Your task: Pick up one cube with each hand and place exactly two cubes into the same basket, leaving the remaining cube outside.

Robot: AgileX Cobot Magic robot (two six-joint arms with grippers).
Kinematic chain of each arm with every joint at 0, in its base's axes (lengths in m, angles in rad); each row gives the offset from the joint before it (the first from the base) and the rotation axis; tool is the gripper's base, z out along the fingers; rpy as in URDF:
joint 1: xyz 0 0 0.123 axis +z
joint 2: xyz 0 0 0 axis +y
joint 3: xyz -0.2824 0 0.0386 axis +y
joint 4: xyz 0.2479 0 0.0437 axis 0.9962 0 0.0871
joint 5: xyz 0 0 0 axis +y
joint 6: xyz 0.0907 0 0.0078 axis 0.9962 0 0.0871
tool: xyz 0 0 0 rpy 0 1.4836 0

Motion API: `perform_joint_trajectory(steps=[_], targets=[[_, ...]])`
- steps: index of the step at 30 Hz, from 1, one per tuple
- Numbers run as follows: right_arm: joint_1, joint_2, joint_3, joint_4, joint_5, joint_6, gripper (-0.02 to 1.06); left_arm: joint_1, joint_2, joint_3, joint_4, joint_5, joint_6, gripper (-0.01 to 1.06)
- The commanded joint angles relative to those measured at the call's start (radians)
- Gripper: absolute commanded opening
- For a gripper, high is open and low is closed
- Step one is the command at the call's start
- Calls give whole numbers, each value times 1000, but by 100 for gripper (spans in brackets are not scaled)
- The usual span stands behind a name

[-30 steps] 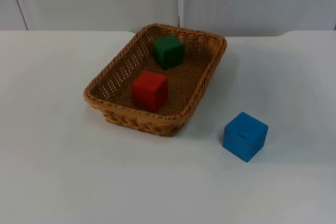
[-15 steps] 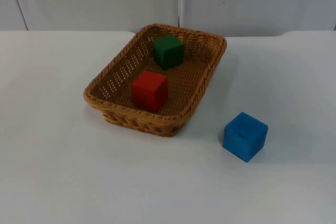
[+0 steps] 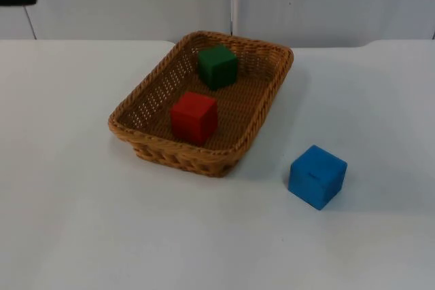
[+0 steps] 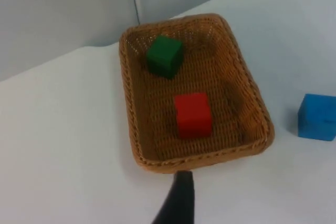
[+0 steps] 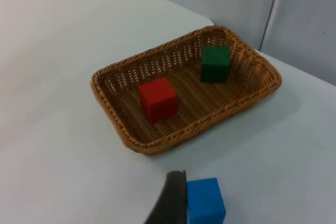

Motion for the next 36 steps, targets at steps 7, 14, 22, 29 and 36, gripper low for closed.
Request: perform_joint_trajectory(steps=[7, 14, 22, 29, 36], targets=[[2, -183, 115, 4, -5, 43, 76, 2, -194, 69, -26, 19, -6, 77], [2, -350, 177, -6, 77, 71, 76, 2, -313, 125, -33, 54, -8, 77], [2, -528, 207, -14, 224, 88, 76, 2, -436, 169, -41, 148, -21, 77], [2, -645, 207, -116, 309, 202, 76, 2, -537, 169, -41, 257, -33, 77], [2, -741, 207, -138, 391, 226, 76, 2, -649, 169, -15, 366, -40, 77]])
